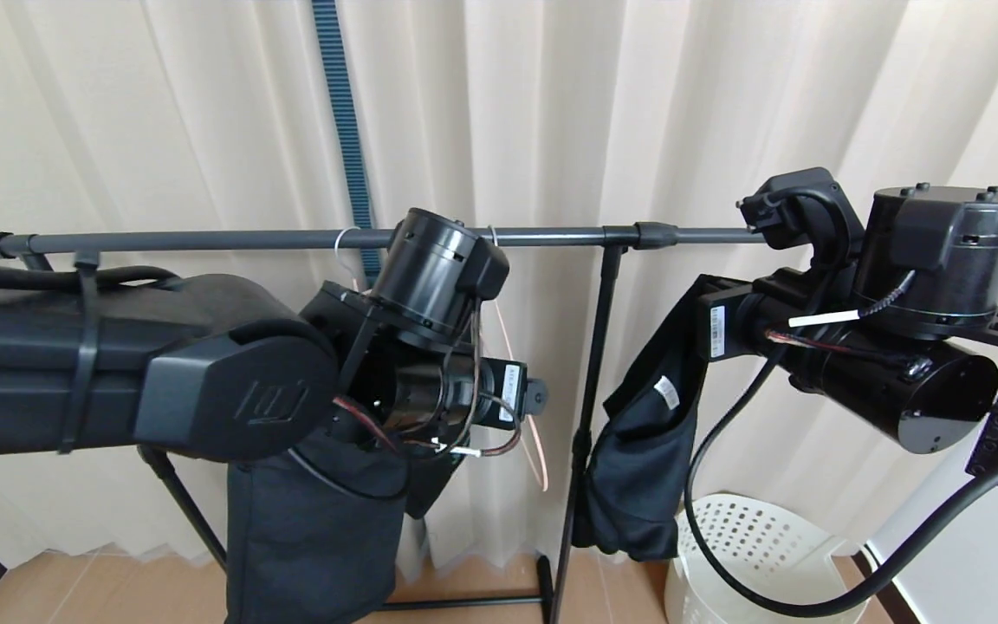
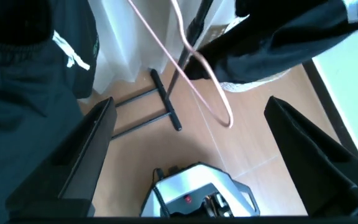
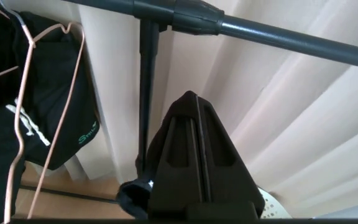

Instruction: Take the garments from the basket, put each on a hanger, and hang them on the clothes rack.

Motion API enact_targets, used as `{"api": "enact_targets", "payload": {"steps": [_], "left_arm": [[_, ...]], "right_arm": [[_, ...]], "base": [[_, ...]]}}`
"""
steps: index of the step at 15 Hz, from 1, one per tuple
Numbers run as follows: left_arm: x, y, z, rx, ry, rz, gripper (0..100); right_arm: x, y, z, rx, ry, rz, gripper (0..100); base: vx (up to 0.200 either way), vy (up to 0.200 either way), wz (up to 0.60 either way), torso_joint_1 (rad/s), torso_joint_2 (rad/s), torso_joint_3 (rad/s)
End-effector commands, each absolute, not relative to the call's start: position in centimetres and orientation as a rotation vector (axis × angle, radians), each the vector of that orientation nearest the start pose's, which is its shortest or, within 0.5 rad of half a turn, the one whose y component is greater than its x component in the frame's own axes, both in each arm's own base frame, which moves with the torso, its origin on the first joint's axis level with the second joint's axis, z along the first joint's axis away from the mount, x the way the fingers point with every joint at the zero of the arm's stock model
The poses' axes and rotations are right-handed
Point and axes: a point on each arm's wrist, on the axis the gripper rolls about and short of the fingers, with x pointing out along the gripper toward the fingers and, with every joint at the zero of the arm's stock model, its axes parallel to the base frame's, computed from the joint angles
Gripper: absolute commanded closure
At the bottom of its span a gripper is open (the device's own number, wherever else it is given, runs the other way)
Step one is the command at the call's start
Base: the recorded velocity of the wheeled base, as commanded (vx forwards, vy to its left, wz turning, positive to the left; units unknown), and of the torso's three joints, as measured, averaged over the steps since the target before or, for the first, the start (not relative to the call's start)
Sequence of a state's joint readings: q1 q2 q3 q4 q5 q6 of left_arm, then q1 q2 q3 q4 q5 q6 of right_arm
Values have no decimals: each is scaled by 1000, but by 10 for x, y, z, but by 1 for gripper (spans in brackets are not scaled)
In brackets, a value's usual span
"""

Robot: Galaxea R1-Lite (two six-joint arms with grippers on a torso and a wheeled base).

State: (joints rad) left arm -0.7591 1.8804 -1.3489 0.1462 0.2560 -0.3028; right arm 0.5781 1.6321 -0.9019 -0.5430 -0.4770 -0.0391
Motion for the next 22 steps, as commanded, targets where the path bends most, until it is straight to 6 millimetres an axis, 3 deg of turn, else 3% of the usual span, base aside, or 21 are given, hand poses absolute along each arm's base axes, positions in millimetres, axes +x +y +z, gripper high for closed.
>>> {"api": "enact_targets", "payload": {"steps": [1,7,14,15,22], "left_arm": [[294,-269,175,74,668,-331,0],[332,-281,145,101,673,-224,0],[344,-283,139,104,656,-176,0],[344,-282,138,107,657,-176,100],[330,-284,149,111,652,-199,100]], "right_arm": [[254,154,221,-134,160,104,100],[254,154,221,-134,160,104,100],[254,155,217,-140,169,107,100],[254,155,217,-140,169,107,100],[253,155,216,-142,171,110,100]], "base": [[0,0,0,0,0,0],[0,0,0,0,0,0],[0,0,0,0,0,0],[0,0,0,0,0,0],[0,0,0,0,0,0]]}}
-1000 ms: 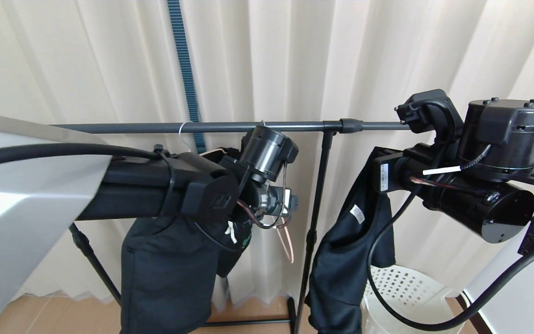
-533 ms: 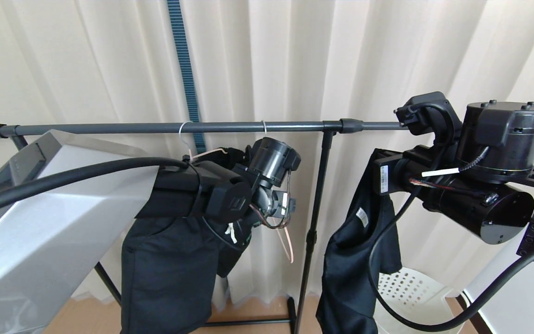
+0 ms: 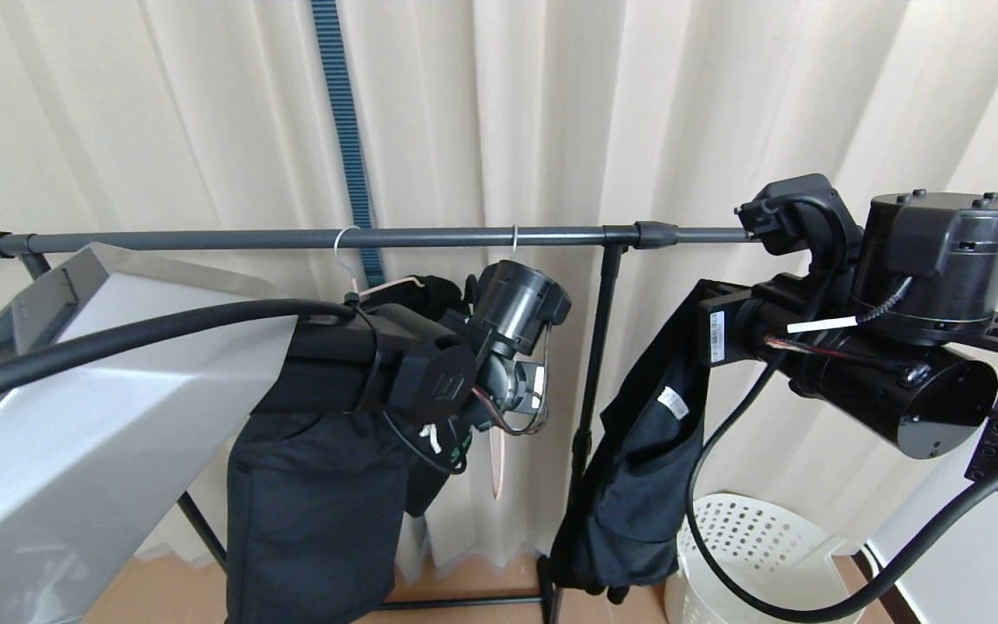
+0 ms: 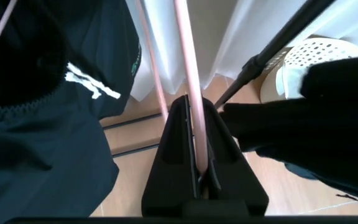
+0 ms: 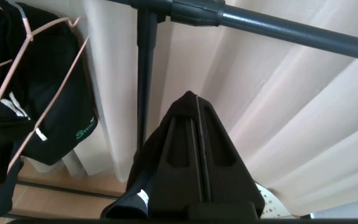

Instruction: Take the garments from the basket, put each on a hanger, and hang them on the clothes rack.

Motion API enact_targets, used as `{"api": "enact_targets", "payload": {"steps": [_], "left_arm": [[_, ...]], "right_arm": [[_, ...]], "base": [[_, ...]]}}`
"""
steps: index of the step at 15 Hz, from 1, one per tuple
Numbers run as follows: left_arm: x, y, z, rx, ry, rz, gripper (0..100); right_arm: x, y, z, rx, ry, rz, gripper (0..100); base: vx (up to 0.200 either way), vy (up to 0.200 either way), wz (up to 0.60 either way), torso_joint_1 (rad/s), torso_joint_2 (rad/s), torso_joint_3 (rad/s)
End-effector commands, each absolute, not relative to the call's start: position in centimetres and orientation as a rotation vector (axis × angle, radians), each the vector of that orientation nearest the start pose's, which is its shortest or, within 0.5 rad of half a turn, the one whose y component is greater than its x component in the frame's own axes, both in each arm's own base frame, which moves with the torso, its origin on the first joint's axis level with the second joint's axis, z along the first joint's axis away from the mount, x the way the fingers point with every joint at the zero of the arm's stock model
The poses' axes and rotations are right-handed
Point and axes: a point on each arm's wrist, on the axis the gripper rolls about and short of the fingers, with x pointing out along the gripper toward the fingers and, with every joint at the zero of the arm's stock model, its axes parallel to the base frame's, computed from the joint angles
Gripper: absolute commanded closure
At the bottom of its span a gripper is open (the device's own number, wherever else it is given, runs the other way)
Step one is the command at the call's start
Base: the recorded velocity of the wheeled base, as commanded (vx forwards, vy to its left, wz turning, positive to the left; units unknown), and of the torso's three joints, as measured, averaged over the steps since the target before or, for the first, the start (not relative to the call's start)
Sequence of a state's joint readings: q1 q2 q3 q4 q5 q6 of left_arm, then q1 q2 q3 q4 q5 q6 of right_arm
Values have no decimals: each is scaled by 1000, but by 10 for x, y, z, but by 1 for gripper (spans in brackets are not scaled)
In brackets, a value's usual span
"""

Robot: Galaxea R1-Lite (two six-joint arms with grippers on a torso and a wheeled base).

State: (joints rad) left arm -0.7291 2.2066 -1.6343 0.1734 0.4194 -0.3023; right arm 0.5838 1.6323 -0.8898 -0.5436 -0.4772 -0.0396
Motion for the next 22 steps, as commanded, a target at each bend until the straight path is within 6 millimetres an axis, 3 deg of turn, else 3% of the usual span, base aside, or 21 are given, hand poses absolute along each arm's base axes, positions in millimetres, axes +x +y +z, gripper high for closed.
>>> {"api": "enact_targets", "payload": {"steps": [1,5,8,11,14,17,19,22], "left_arm": [[327,-282,153,115,656,-201,100],[310,-273,165,123,656,-217,100],[273,-258,193,131,625,-273,100],[247,-246,206,139,610,-310,100],[224,-231,206,149,615,-353,100],[194,-198,201,226,575,-517,100],[186,-177,197,249,534,-591,100],[177,-160,193,233,508,-696,100]], "right_arm": [[253,155,217,-141,170,110,100],[253,155,216,-142,171,110,100],[254,155,215,-144,175,111,100],[254,156,214,-144,178,112,100],[253,158,214,-145,177,118,100],[253,158,214,-146,180,118,100],[253,159,213,-148,183,123,100],[255,160,209,-154,193,121,100]], "base": [[0,0,0,0,0,0],[0,0,0,0,0,0],[0,0,0,0,0,0],[0,0,0,0,0,0],[0,0,0,0,0,0],[0,0,0,0,0,0],[0,0,0,0,0,0],[0,0,0,0,0,0]]}}
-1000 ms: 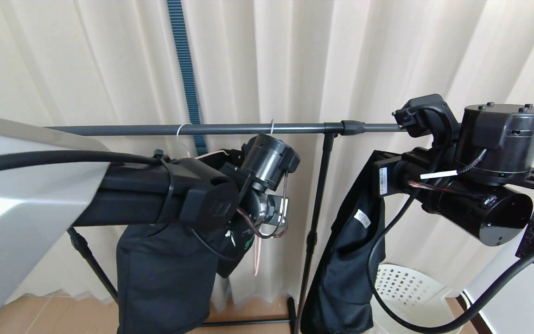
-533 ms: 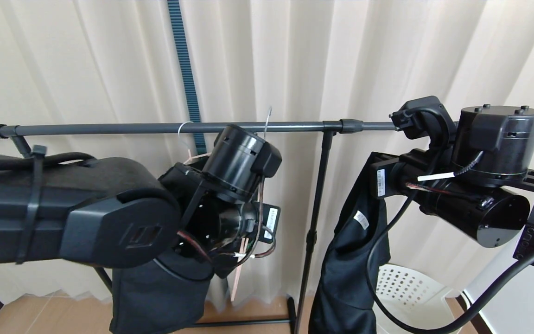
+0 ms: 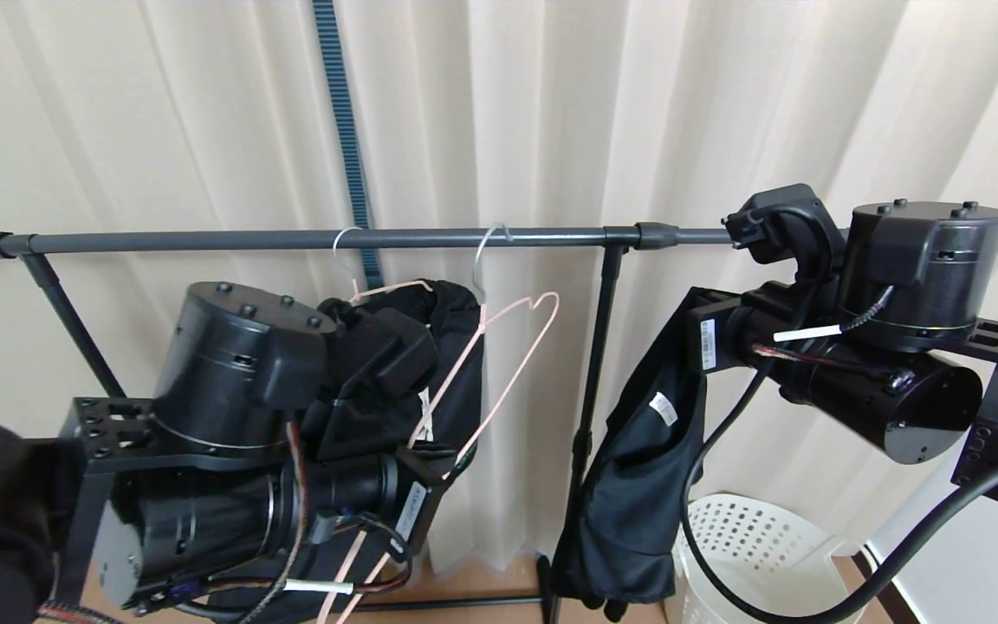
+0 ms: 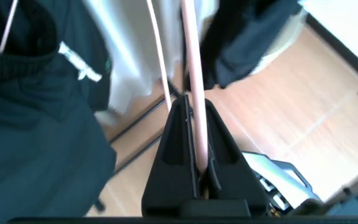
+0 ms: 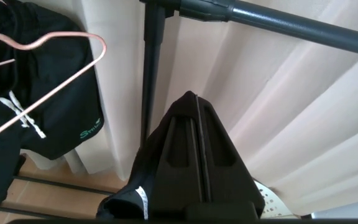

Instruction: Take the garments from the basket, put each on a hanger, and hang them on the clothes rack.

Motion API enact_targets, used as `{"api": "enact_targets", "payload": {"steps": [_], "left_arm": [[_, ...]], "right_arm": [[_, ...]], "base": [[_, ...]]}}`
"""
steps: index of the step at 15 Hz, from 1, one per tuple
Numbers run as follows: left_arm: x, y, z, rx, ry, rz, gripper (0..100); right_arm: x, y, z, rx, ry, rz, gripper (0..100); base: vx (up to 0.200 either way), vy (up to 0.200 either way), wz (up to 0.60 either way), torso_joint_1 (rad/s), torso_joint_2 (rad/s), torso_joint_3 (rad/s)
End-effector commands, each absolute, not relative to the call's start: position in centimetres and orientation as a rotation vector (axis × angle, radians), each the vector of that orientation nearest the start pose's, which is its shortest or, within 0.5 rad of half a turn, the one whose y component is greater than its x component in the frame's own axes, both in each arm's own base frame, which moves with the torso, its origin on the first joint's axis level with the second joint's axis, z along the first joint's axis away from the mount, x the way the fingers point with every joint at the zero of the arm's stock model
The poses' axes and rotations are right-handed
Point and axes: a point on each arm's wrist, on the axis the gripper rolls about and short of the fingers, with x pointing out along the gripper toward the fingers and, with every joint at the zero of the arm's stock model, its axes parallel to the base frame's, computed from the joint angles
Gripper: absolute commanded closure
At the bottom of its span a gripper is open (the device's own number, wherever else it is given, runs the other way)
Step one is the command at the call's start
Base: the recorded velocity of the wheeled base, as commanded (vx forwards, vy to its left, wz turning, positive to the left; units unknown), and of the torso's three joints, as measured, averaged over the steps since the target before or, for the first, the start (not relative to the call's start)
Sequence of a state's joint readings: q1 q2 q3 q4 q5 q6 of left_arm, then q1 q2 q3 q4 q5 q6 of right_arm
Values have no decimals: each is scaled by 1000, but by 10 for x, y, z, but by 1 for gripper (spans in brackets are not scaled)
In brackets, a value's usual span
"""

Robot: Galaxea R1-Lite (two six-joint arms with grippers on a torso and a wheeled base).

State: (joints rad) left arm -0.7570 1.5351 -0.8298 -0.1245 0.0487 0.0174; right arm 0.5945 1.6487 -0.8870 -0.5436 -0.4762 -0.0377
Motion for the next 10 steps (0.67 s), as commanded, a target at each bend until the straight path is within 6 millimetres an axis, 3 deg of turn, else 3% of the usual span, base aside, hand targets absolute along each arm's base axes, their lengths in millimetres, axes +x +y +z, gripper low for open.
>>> {"api": "enact_targets", "payload": {"steps": [1,4,10], "left_arm": [[175,-156,192,232,501,-724,100],[165,-140,185,273,456,-852,100],[161,-138,180,242,460,-985,100]], "right_arm": [[256,161,208,-155,194,121,100],[260,163,205,-161,202,117,100],[274,159,203,-148,186,74,100]], "base": [[0,0,0,0,0,0],[0,0,0,0,0,0],[0,0,0,0,0,0]]}}
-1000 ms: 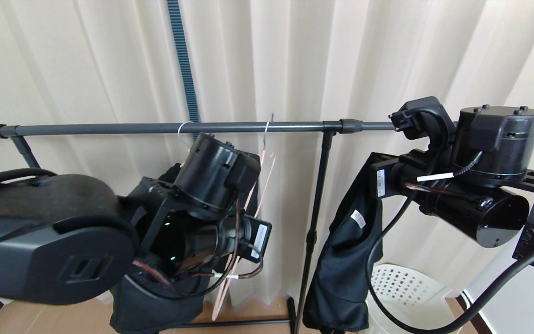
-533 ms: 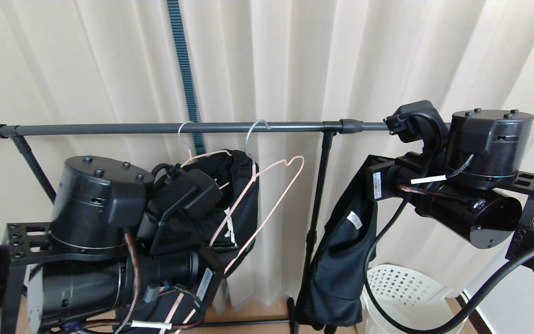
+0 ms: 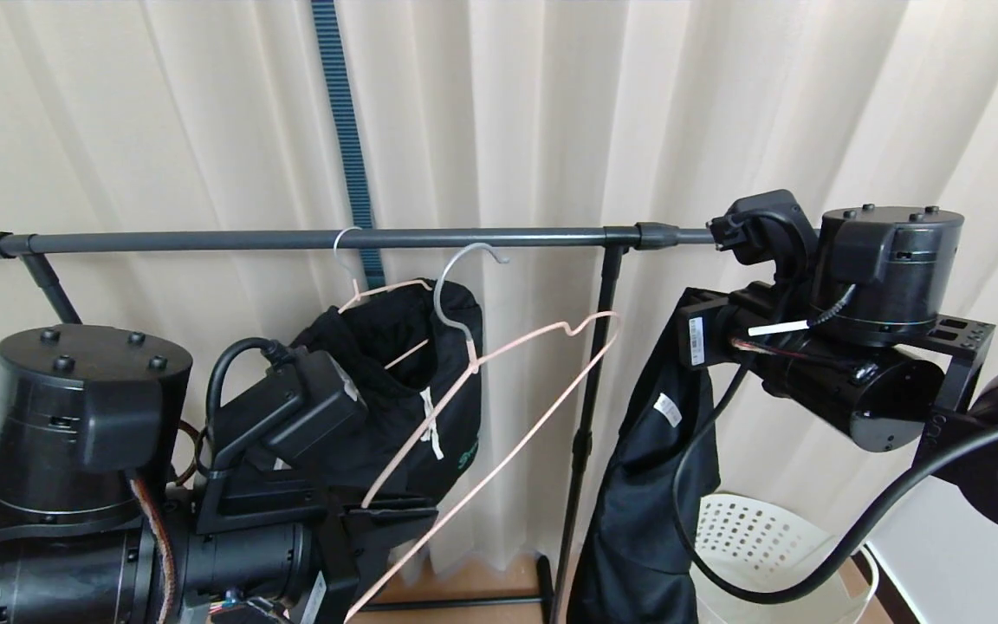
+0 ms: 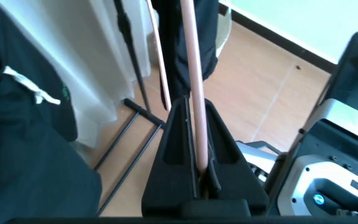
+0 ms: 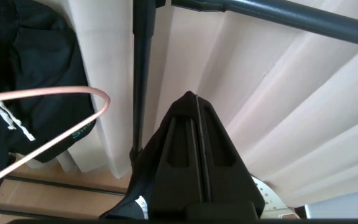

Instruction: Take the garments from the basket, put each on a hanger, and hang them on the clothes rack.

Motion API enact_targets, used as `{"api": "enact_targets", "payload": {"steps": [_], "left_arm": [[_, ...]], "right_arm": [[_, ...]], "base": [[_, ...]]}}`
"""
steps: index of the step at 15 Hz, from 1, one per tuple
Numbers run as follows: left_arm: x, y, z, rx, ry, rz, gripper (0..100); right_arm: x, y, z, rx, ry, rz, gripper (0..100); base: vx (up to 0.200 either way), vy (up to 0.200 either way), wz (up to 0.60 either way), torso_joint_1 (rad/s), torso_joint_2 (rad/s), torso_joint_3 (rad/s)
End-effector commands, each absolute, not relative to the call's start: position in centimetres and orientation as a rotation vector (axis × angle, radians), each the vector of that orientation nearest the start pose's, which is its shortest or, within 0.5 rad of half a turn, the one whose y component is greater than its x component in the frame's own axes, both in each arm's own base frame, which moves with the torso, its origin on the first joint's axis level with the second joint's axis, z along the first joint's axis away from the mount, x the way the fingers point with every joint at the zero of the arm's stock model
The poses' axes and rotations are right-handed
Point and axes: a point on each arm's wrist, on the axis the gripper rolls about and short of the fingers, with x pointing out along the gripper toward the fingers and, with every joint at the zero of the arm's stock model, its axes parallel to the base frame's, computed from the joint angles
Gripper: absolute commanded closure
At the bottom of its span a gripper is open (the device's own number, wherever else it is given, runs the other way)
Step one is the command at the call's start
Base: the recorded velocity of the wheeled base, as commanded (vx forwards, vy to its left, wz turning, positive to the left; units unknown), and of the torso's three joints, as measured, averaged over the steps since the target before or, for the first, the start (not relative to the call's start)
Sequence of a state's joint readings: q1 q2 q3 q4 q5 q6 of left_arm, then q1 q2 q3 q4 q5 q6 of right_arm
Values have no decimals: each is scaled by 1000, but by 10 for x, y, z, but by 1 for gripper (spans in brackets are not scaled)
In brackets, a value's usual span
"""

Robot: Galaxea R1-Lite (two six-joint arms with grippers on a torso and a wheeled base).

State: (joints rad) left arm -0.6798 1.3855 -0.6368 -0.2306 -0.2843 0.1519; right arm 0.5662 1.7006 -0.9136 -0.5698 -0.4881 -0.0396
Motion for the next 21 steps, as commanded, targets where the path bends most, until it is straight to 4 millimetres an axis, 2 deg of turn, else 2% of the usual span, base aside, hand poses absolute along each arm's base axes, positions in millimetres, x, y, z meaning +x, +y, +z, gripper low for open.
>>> {"api": "enact_targets", "payload": {"steps": [1,12,21], "left_arm": [[160,-138,179,236,463,-1010,100],[168,-150,169,210,484,-1113,100],[183,-161,164,193,442,-1105,100]], "right_arm": [[280,158,202,-137,167,60,100],[287,160,201,-114,135,59,100],[263,176,195,-136,153,141,100]], "base": [[0,0,0,0,0,0],[0,0,0,0,0,0],[0,0,0,0,0,0]]}}
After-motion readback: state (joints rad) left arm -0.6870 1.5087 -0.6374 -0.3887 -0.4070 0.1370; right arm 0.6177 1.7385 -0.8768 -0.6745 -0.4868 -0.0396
